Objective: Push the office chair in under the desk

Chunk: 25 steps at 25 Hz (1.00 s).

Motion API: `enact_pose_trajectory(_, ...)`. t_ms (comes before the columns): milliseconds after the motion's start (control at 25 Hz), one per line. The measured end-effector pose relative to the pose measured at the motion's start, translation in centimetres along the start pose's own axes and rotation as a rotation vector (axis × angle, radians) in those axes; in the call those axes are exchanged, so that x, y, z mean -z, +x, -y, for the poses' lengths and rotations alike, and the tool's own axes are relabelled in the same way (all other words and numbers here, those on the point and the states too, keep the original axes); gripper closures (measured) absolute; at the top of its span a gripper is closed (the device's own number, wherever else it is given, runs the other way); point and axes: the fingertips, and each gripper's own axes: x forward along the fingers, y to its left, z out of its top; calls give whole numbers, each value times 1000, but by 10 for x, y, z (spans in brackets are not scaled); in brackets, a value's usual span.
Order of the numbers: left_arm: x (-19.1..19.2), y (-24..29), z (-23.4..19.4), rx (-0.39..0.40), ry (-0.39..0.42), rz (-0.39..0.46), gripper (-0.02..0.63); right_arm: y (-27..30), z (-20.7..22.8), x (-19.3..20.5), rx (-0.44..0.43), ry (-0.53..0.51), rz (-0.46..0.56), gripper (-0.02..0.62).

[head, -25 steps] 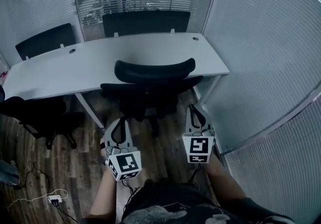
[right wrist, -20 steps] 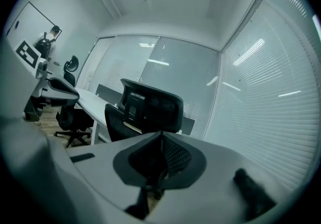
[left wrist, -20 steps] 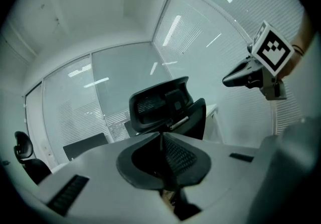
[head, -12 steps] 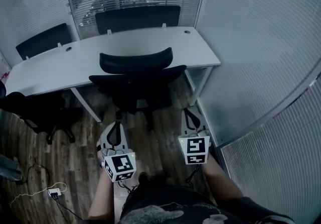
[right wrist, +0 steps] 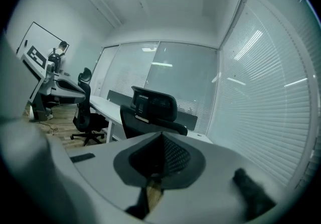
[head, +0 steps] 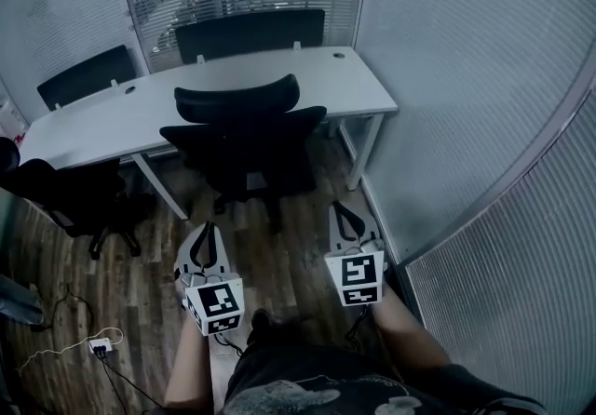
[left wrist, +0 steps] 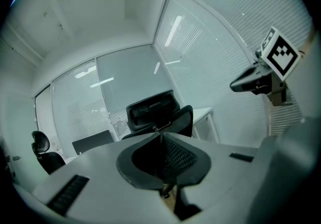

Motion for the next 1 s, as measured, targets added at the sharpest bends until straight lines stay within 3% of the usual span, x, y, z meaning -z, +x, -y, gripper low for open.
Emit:
enact_pose_trajectory(560,-13,-128,59,-34,-67,-26,577,-123,-2,24,-70,7,-7,574)
enact_pose_trajectory(800,-16,-163,72,-23,-196,-15,577,-148,-13,31,-101,5,-8,574)
enact_pose_trajectory(1000,3,-190,69,-24,-183,-9,577,-167,-36,36,-107,-20,-7,574)
